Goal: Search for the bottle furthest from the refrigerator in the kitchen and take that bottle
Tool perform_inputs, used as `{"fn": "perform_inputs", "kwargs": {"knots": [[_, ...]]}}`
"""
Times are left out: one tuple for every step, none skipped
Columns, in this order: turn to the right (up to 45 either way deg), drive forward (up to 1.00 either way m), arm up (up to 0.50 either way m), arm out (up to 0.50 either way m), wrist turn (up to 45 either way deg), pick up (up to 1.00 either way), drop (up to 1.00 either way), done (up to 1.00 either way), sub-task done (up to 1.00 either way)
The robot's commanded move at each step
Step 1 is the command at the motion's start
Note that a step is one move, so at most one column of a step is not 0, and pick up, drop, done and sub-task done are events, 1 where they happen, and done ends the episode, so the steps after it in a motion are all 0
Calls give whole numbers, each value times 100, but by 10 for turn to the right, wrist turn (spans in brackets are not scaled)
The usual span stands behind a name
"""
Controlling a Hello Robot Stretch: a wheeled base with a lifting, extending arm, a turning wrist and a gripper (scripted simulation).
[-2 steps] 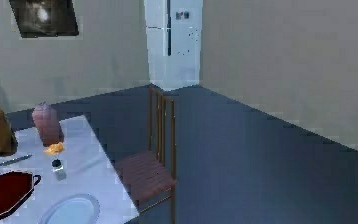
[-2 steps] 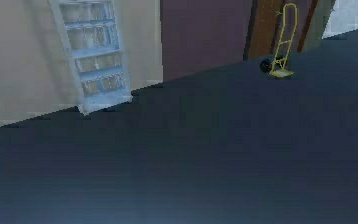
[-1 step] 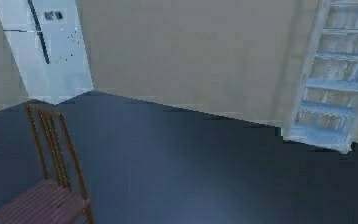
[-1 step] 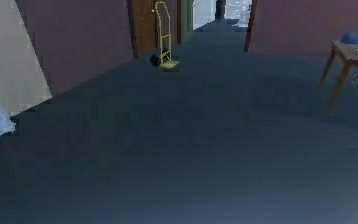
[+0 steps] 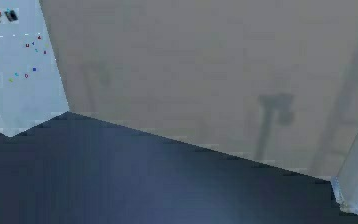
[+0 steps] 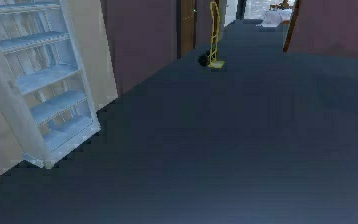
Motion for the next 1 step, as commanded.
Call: {"fn": "perform_inputs", "kwargs": {"knots": [[30, 0, 0, 0, 0, 0, 0, 0, 0]]}}
